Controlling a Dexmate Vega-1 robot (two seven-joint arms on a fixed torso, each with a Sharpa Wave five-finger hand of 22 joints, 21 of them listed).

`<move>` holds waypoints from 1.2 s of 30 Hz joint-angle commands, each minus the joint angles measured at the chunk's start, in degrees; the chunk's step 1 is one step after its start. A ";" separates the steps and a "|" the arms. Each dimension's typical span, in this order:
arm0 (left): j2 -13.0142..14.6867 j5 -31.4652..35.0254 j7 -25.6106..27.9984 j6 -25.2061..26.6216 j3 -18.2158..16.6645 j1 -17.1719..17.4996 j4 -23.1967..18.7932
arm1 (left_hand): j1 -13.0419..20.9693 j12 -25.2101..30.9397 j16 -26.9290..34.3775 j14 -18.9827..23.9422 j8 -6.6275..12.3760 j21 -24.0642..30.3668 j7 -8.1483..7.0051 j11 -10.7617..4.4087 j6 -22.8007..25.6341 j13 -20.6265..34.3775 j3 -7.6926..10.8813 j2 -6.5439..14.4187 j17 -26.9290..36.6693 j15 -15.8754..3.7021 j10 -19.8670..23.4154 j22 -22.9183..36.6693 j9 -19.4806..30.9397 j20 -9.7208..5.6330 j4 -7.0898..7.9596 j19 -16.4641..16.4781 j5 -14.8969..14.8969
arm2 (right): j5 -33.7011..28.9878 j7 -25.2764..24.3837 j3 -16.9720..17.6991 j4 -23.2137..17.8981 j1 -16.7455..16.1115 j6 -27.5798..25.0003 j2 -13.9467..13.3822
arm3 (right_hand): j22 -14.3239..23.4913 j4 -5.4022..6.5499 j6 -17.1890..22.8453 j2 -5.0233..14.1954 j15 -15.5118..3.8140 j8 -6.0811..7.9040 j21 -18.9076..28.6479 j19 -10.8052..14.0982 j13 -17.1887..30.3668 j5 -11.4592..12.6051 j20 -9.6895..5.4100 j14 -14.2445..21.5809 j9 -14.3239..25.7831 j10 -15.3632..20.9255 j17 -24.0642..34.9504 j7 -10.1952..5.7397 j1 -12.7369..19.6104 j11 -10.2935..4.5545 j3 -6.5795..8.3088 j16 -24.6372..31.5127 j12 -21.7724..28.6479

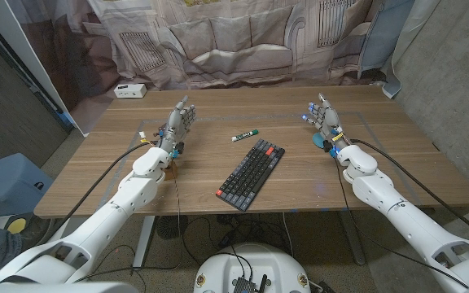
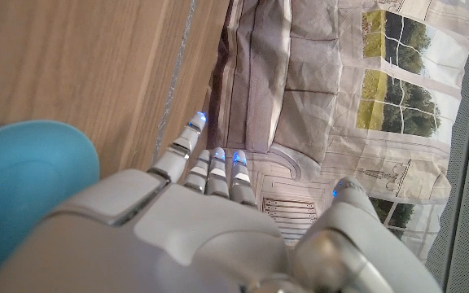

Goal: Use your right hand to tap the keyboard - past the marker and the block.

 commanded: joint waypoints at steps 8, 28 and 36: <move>0.05 0.10 0.48 -2.49 -0.70 1.79 -2.28 | 0.46 1.06 0.71 2.38 0.86 0.31 1.04 -0.28 2.54 0.26 0.27 -0.08 0.15 -0.13 2.22 0.16 0.14 0.89 -0.40 0.76 0.26 | -1.29 -0.18 0.83 -2.99 -2.15 3.36 -1.30 | 0.28 -0.17 1.16 0.28 -0.14 0.24 -0.10 0.82 0.27 0.13 0.11 0.97 0.13 0.94 0.18 -0.57 0.76 -0.62 0.48 0.24 0.28; -0.20 5.93 6.85 -2.85 -0.09 0.69 -4.10 | 1.43 2.60 1.68 10.36 1.37 1.66 0.66 -0.09 9.10 0.28 0.05 0.54 0.16 -0.67 9.34 0.15 0.19 1.46 -1.71 7.89 0.08 | 0.29 7.18 2.15 -5.33 -4.07 8.93 -4.01 | 0.32 -0.37 2.98 0.28 0.63 0.42 -0.74 0.63 0.38 -0.23 0.53 1.46 0.18 1.72 0.40 0.25 0.58 0.51 0.15 0.04 -0.04; 0.65 3.37 2.22 -2.49 -0.34 -0.57 -2.84 | 1.50 2.66 1.62 10.96 1.35 1.60 0.77 -0.16 9.71 0.28 -0.02 0.49 0.16 -0.86 9.99 0.14 0.20 1.74 -1.88 8.29 0.05 | -4.98 3.25 1.86 -8.23 -6.02 11.49 -4.50 | 0.33 -0.38 3.25 0.27 0.50 0.39 -0.84 0.65 0.41 -0.28 0.55 1.55 0.18 1.89 0.46 -0.03 0.47 0.23 0.03 0.01 -0.10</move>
